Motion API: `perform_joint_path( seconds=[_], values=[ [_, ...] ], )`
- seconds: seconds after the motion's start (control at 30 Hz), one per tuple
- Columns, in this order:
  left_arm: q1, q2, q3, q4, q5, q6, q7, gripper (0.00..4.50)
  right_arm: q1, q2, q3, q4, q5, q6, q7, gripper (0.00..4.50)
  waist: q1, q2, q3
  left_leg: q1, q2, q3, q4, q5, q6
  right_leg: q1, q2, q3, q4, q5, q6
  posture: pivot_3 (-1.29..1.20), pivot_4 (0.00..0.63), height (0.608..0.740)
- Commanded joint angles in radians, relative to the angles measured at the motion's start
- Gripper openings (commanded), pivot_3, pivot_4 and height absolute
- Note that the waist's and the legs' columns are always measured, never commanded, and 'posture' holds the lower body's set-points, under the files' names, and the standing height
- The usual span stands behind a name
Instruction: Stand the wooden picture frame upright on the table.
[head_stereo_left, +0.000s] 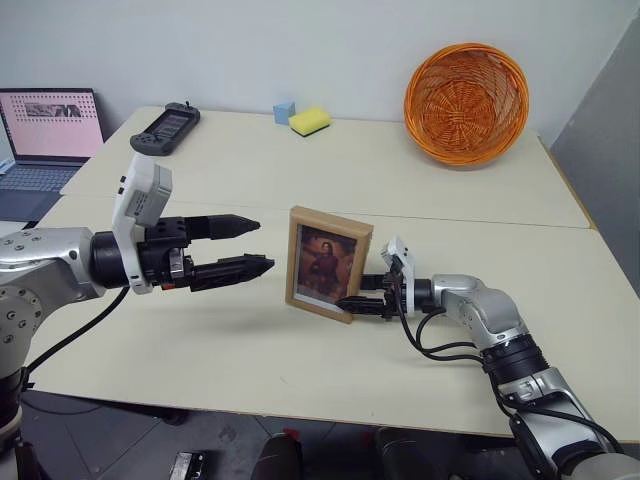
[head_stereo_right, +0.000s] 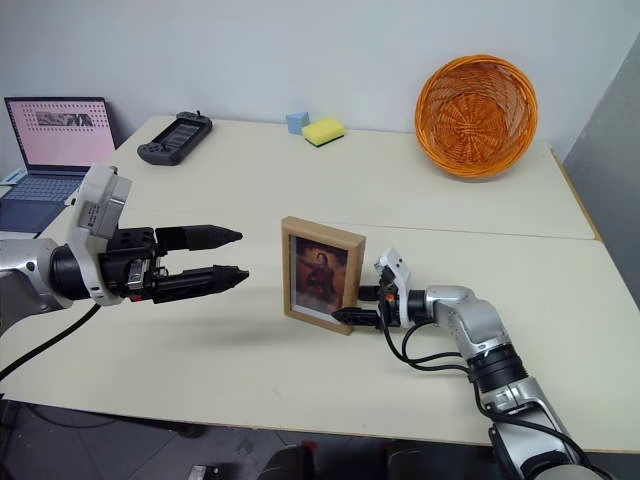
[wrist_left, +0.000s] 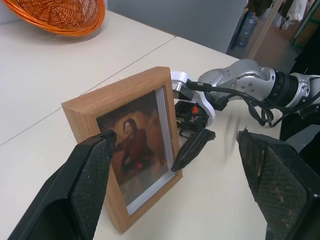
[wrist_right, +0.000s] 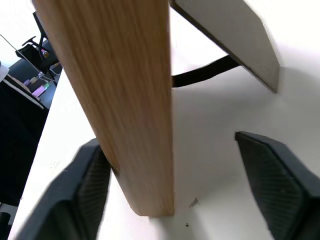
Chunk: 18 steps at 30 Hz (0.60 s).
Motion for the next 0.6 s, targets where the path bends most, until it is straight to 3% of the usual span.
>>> perform_joint_path(
  seconds=[0.03, 0.4, 0.6],
  values=[
    [-0.007, 0.015, 0.005, -0.013, 0.004, -0.005, -0.013, 4.13, 0.004, -0.024, -0.017, -0.033, -0.006, -0.01, 0.011, 4.17, 0.0, 0.0, 0.0, 0.0, 0.0, 0.0, 0.0, 0.0, 0.0, 0.0, 0.0, 0.0, 0.0, 0.0, 0.0, 0.0, 0.15, 0.74],
    [0.031, 0.017, 0.024, -0.005, -0.019, 0.028, -0.025, 4.13, 0.086, -0.122, -0.134, -0.247, 0.086, 0.116, -0.022, 4.17, 0.001, 0.0, 0.0, -0.001, 0.0, 0.0, 0.0, 0.0, 0.0, 0.0, 0.0, 0.0, 0.0, 0.0, 0.0, 0.0, 0.15, 0.74],
    [-0.003, -0.037, 0.02, 0.007, -0.04, 0.03, 0.034, 2.99, 0.169, -0.172, -0.189, -0.372, 0.12, 0.179, -0.076, 2.96, 0.004, 0.0, 0.0, -0.001, 0.0, 0.0, 0.0, 0.0, 0.0, 0.0, 0.0, 0.001, -0.001, 0.0, 0.0, 0.0, 0.15, 0.74]
  ],
)
